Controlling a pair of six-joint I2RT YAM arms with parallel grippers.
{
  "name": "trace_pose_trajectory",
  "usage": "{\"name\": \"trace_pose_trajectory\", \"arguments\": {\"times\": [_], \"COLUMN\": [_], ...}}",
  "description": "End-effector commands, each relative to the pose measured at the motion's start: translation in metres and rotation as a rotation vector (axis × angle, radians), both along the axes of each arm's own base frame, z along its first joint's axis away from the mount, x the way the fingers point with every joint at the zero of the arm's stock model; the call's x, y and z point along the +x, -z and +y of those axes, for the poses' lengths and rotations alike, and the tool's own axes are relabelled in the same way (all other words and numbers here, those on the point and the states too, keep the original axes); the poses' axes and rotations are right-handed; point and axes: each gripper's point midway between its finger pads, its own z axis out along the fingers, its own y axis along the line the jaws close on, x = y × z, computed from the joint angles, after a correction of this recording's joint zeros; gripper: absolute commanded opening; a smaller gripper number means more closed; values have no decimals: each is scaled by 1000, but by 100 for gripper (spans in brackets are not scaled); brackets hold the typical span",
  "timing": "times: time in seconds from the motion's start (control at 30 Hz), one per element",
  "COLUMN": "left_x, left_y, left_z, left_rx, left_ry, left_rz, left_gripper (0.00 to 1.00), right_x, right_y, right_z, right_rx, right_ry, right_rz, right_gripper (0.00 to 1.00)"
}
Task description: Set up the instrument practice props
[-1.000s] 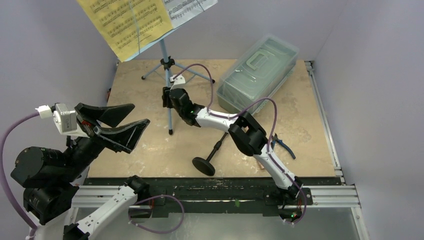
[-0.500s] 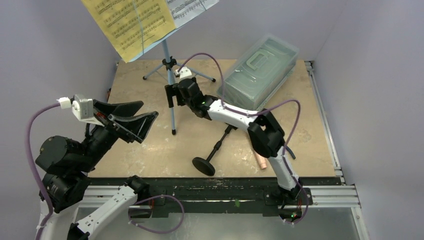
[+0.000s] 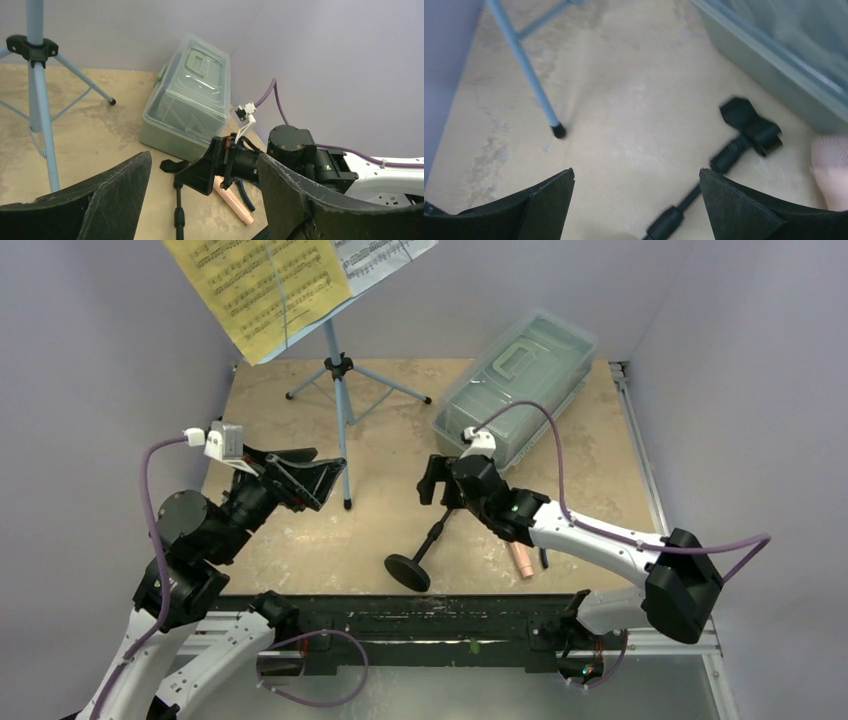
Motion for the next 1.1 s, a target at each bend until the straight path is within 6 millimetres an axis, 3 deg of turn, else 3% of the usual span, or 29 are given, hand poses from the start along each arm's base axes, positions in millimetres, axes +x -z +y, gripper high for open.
{"name": "trace_pose_trajectory", "arguments": {"times": [0.0,0.1,0.23,0.47,0.63,0.7,0.8,0.87,0.97,1.07], "left_x": [9,11,6,0,-3,-5,-9,-10,-14,-18], "left_y": [-7,0,6,17,22,24,27,30,31,29], "left_z": [-12,-25,-34,-39,-37,-34,-27,-21,-16,-15], "left_rx": [-93,-123,-174,-199,-148,-127,-88,-62,-24,16], "left_ry": [25,79,134,178,176,169,147,125,114,124], "left_rz": [4,42,66,84,75,68,61,58,44,22], "left_gripper": [77,74,74,74,74,74,74,74,75,76], "right_x": [-18,-27,-24,-10,-3,-6,-7,-8,-8,-11], "right_y": [49,72,95,130,150,150,141,134,115,91], "right_z": [-35,-41,-45,-27,-25,-28,-28,-29,-21,5], "right_rx": [152,216,212,117,44,27,18,18,30,85], "right_ry": [274,332,391,408,456,471,465,462,398,227], "right_rz": [207,269,288,337,359,347,311,295,255,202], "right_gripper": [99,97,93,90,71,65,40,29,25,24]}}
